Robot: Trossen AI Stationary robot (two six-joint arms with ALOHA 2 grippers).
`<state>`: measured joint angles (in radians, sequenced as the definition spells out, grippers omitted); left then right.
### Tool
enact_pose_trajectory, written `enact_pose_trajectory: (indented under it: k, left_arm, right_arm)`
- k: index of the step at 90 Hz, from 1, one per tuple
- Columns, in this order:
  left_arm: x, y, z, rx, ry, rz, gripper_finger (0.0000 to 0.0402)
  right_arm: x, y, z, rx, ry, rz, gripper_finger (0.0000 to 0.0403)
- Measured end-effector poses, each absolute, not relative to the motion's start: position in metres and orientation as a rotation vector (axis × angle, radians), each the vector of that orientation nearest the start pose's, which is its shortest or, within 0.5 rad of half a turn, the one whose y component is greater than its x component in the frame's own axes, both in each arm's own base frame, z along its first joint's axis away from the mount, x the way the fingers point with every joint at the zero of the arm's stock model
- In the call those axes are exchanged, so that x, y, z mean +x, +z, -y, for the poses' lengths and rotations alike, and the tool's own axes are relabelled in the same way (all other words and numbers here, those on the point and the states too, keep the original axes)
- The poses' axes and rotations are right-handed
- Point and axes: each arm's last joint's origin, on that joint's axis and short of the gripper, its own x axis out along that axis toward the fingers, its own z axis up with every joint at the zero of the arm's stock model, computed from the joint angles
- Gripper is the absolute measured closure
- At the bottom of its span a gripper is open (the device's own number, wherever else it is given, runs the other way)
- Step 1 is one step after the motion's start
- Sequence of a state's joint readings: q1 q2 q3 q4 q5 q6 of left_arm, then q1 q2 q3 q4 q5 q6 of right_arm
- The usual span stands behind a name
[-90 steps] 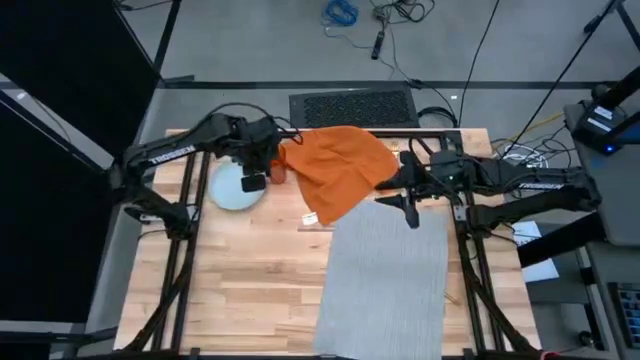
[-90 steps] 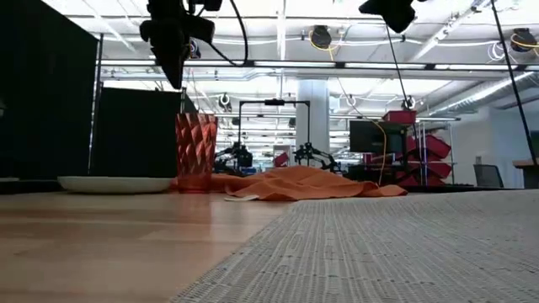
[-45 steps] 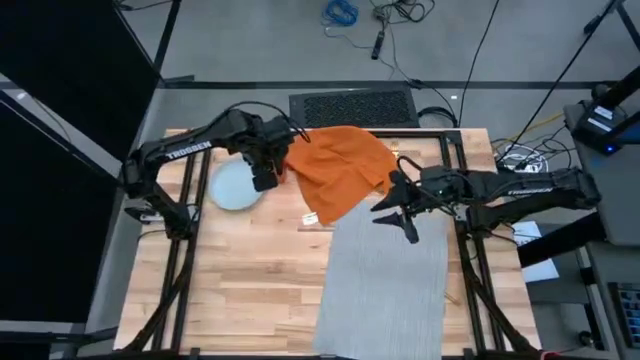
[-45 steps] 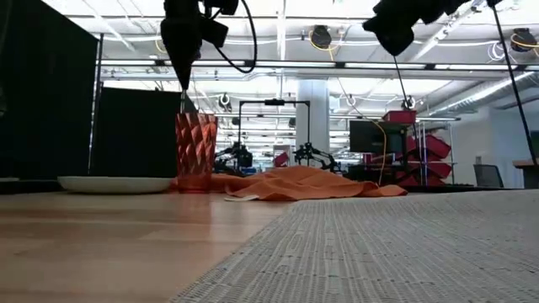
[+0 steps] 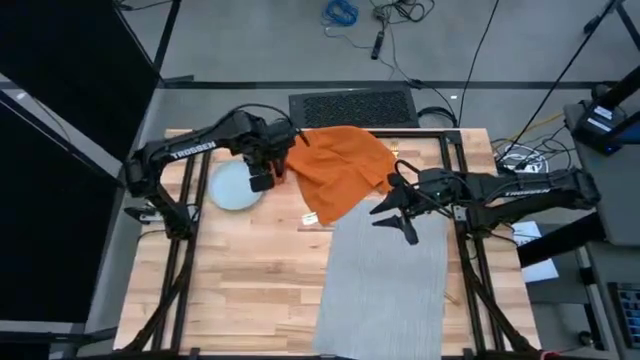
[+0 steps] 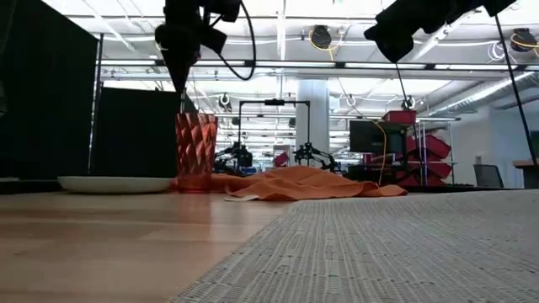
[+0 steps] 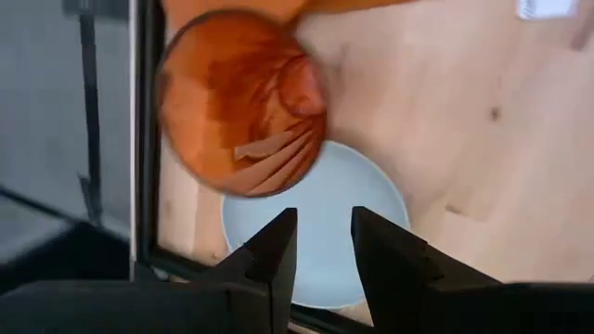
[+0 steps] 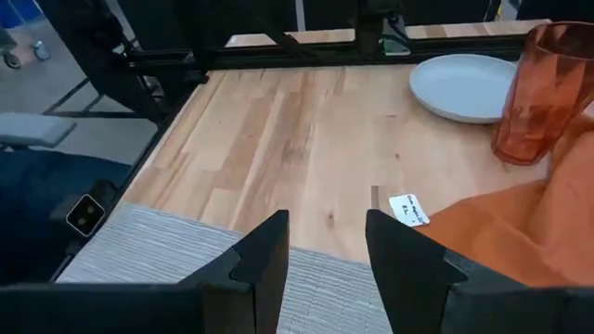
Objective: Set table place
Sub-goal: Move the brown cup
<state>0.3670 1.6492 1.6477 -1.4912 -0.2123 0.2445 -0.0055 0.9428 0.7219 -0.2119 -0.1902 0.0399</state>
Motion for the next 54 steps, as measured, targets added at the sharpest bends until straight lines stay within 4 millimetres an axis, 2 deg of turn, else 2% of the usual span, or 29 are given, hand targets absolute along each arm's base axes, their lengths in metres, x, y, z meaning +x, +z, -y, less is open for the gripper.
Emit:
enact_pose_trajectory:
  k: [18,29,37,54]
  left_arm:
    - [0.274,0.327,-0.111,0.268,0.140,-1.573,0.0310]
    - [0.277,0.326,-0.116,0.359,0.137,-1.560,0.0310]
    - [0.278,0.326,-0.119,0.400,0.138,-1.564,0.0310]
    - [0.287,0.312,-0.122,0.429,0.111,-1.625,0.0310]
  right_arm:
    - [0.204,0.282,-0.004,0.078,0.175,-0.435,0.0271]
    - [0.204,0.282,-0.004,0.078,0.174,-0.437,0.0271]
    - [0.204,0.282,-0.004,0.078,0.174,-0.437,0.0271]
    - [0.204,0.281,-0.004,0.071,0.176,-0.443,0.0271]
